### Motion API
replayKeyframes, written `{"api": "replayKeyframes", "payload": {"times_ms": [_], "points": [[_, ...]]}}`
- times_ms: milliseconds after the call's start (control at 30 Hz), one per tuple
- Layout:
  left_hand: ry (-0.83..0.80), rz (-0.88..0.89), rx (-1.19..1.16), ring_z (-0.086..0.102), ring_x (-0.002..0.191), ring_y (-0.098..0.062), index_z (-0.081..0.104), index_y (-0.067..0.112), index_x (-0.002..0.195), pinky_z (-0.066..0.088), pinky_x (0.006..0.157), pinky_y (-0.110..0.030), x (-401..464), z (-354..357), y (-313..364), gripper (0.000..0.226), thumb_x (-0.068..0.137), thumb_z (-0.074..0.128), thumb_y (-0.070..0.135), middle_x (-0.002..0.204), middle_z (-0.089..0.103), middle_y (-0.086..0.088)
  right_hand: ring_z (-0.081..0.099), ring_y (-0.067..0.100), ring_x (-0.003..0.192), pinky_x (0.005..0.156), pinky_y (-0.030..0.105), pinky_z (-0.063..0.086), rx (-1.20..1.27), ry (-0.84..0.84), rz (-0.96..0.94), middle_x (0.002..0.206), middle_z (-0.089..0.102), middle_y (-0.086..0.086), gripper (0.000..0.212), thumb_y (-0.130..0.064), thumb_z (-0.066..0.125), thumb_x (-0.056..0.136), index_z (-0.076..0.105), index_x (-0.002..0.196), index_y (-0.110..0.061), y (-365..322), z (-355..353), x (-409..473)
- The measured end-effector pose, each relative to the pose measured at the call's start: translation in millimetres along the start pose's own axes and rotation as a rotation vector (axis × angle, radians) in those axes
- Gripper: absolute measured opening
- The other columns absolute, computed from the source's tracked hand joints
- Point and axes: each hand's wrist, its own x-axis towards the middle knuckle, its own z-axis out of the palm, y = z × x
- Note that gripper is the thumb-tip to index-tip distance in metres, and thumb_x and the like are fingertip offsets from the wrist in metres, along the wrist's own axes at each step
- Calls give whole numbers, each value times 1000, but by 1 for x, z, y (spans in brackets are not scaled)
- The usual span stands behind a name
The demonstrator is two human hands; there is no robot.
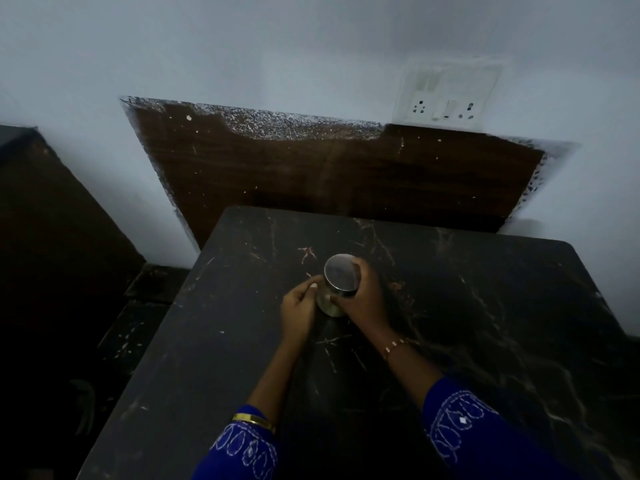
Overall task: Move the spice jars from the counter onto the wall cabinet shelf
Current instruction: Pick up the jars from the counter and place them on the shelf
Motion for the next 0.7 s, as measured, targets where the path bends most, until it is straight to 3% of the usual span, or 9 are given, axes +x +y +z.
{"api": "replayKeyframes", "payload": {"times_ms": [67,167,300,367,433,500,600,700], "points": [[-54,-12,-4,67,95,-19,68,17,100,54,86,-31,-15,12,-7,27,93,45,5,98,70,-6,41,21,129,107,34,38,-44,57,-2,139,43,7,83,-19,82,65,39,135,-14,12,-14,-7],[-130,-58,-22,66,93,-7,62,11,115,53,79,-17,-35,30,-12,28,93,45,5,110,68,-7,43,21,128,105,39,42,36,101,82,139,44,4,80,-19,83,64,43,133,-18,25,-42,-18],[-131,-111,-47,59,105,-21,54,8,126,51,92,-34,-50,56,-1,32,95,44,12,125,59,-11,50,22,120,98,44,47,432,160,217,132,49,1,64,-13,74,74,45,129,-26,25,-90,-33],[-174,-187,-105,60,104,-24,57,14,119,51,90,-42,-55,66,9,32,97,39,30,124,59,-15,53,22,113,94,44,49,642,74,218,127,49,1,63,-10,68,78,40,131,-30,17,-118,-36],[-355,-362,-230,57,108,-30,56,26,113,48,94,-51,-59,76,22,46,93,27,55,121,58,-15,55,22,113,94,41,49,745,-26,154,128,50,4,68,-6,65,79,35,136,-28,10,-146,-36],[-547,-483,-393,55,111,-39,55,30,110,43,96,-58,-65,90,36,54,89,21,66,119,56,-16,55,21,115,95,38,47,769,-58,85,130,51,5,76,-5,67,76,31,140,-25,3,-171,-37],[-601,-424,-456,56,108,-36,54,26,115,50,85,-50,-81,120,58,48,91,26,58,122,56,-17,59,17,108,85,30,52,811,32,40,121,56,2,69,-9,64,78,34,139,-19,-5,-206,-42],[-567,-264,-467,56,113,-31,45,19,130,52,84,-41,-98,148,70,43,94,37,41,128,54,-16,64,16,99,85,33,54,757,200,48,112,63,2,48,-10,56,89,41,134,-13,-8,-232,-49]]}}
